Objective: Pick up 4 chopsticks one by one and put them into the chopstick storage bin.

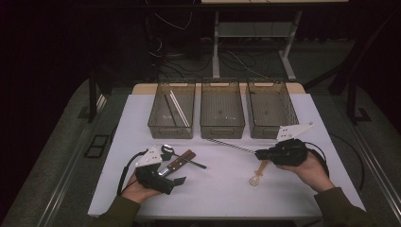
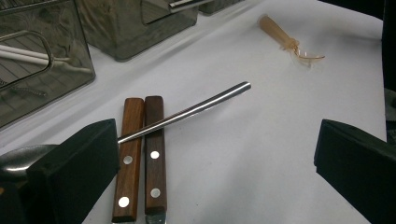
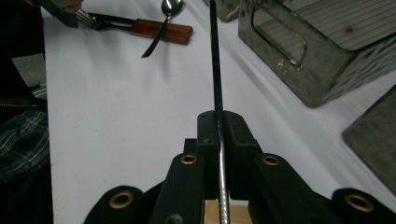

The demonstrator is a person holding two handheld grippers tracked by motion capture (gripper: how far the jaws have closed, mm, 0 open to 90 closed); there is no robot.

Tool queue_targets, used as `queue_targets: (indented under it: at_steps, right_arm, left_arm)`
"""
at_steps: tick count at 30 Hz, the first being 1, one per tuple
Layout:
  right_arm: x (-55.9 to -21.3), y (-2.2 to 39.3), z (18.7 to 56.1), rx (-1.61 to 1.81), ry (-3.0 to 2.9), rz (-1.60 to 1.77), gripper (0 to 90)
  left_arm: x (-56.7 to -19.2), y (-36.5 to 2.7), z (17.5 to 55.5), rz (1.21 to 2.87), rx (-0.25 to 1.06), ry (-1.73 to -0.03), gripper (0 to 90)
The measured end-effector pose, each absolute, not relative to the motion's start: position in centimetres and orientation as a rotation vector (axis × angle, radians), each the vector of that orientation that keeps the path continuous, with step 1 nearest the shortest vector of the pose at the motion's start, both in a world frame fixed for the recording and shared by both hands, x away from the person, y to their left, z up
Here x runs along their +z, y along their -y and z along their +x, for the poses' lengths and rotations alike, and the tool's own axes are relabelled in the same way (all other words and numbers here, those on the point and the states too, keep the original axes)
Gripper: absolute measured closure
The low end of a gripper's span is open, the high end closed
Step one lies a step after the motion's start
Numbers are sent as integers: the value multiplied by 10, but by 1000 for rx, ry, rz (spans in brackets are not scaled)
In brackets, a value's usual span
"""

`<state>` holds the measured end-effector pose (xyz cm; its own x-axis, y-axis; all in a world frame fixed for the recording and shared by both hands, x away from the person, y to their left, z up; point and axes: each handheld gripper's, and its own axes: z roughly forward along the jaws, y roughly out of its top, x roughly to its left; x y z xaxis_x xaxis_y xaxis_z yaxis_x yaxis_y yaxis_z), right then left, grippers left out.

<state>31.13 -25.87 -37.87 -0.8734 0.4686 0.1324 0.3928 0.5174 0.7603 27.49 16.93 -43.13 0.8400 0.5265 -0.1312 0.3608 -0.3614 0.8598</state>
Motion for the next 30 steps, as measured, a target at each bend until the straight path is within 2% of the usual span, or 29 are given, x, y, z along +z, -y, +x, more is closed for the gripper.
queue_targets:
  at_steps: [30]
  right_arm:
    - [-349,197,352,1274,-2579,826,863]
  left_arm:
    - [-431,-168,275,1978,199,-683,16]
